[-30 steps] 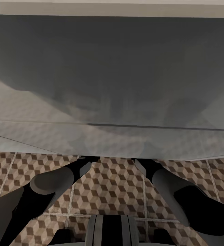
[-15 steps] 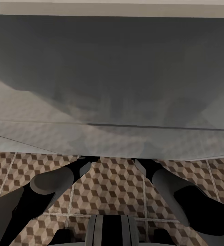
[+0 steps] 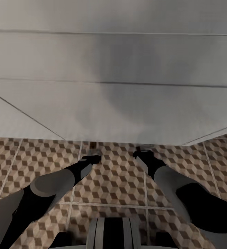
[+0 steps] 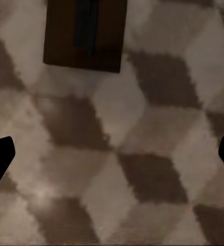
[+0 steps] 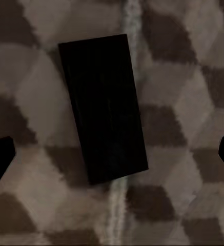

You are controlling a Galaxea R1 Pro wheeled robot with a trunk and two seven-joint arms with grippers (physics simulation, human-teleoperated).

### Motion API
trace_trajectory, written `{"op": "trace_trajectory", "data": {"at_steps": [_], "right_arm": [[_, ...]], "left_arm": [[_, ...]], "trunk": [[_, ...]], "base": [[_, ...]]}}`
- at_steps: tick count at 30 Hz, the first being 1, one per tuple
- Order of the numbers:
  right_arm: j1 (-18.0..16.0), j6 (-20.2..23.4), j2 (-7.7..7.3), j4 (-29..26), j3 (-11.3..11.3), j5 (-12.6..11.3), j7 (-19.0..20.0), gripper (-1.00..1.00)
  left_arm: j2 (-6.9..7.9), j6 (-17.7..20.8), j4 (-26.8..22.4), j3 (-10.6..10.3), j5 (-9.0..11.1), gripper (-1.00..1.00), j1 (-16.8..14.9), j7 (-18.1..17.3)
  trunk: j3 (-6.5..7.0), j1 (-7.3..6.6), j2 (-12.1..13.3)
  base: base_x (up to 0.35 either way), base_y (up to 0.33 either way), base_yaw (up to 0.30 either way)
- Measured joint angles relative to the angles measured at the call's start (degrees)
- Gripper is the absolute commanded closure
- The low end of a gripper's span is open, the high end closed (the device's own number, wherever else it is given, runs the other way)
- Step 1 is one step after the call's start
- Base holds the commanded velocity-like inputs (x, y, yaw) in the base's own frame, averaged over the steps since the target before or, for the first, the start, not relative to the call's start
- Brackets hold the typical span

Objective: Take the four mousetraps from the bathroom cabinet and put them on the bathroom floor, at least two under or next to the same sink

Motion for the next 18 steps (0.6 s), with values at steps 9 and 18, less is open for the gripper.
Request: {"op": "trace_trajectory", "data": {"at_steps": [9,18], "right_arm": [[0.0,0.0,0.00,-0.1,0.0,0.0,0.0,-1.00],[0.0,0.0,0.00,-0.1,0.0,0.0,0.0,-1.00]], "left_arm": [[0.00,0.0,0.0,0.0,0.0,-1.00,0.0,0.0],[0.00,0.0,0.0,0.0,0.0,-1.00,0.0,0.0]], "trunk": [[0.00,0.00,0.0],[0.00,0.00,0.0]], "base": [[-0.330,0.058,0.000],[-0.334,0.090,0.000]]}}
